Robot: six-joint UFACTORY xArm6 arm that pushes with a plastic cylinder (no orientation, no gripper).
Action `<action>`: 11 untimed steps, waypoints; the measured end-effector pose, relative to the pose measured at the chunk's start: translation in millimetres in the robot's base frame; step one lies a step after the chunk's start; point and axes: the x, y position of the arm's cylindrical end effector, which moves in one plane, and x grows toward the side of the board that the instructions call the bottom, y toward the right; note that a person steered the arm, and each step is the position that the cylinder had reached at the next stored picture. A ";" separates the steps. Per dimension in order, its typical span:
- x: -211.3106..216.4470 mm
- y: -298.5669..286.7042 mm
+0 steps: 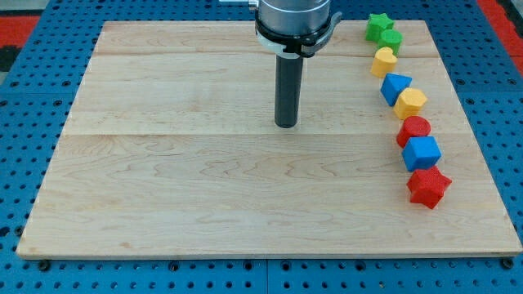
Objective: Point your arm at the left side of the blue cube
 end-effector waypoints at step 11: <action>67.9 66.6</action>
